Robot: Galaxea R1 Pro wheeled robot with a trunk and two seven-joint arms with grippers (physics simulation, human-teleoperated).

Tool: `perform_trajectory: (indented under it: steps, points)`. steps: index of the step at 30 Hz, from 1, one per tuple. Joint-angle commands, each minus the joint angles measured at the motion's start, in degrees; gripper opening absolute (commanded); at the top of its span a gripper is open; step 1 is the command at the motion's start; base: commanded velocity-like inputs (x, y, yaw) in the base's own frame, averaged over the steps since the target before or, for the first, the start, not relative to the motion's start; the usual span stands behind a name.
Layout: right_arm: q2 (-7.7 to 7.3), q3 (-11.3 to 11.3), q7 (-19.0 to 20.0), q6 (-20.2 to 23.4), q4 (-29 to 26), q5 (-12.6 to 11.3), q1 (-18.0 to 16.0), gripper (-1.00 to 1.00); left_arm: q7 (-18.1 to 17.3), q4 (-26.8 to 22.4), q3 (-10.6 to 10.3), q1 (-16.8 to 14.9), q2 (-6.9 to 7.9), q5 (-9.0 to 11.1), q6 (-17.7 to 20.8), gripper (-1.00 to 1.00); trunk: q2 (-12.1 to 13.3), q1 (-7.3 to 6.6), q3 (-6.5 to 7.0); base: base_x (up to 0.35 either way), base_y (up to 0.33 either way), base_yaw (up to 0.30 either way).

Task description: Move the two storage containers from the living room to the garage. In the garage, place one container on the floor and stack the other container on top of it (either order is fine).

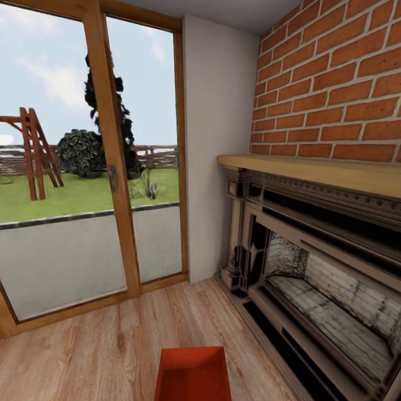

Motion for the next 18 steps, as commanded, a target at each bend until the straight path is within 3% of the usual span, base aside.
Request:
perform_trajectory:
  steps: [1, 18]
  points:
    - [0.03, 0.5, 0.2, -0.3, 0.2, -0.6, -0.1, 1.00, -0.2, 0.0, -0.1, 0.0, 0.01, 0.5, 0.0, 1.00, 0.0, 0.00, -0.07, 0.005, 0.000, 0.000]
    - [0.06, 0.5, 0.2, -0.3, 0.2, -0.6, -0.1, 1.00, -0.2, 0.0, -0.1, 0.0, 0.26, 0.5, 0.0, 1.00, 0.0, 0.00, -0.07, 0.060, 0.027, 0.011]
